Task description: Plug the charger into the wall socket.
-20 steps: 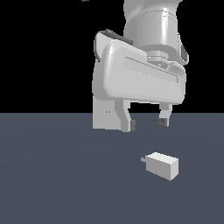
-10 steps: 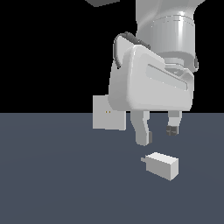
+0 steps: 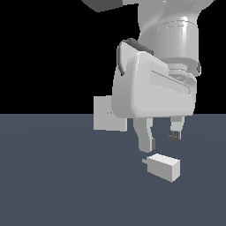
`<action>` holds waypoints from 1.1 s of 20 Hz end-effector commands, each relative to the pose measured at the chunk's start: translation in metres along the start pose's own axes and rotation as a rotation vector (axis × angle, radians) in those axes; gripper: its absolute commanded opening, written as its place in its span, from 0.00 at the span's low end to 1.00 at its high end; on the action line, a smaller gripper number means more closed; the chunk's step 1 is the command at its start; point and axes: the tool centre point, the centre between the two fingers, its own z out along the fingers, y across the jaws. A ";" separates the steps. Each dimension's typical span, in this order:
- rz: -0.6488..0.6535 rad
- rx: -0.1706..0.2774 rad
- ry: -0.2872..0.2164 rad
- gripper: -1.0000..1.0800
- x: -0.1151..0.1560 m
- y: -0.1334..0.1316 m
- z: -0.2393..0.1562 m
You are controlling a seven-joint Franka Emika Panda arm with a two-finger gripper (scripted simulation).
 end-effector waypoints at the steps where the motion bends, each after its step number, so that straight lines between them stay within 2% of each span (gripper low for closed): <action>1: -0.001 0.001 -0.001 0.96 0.000 0.000 0.007; 8: -0.003 0.000 0.000 0.96 -0.001 0.000 0.036; 14: -0.004 0.000 0.000 0.96 -0.001 0.000 0.045; 15: -0.004 0.000 0.000 0.00 -0.001 0.000 0.045; 22: -0.004 0.000 0.000 0.00 -0.001 0.000 0.045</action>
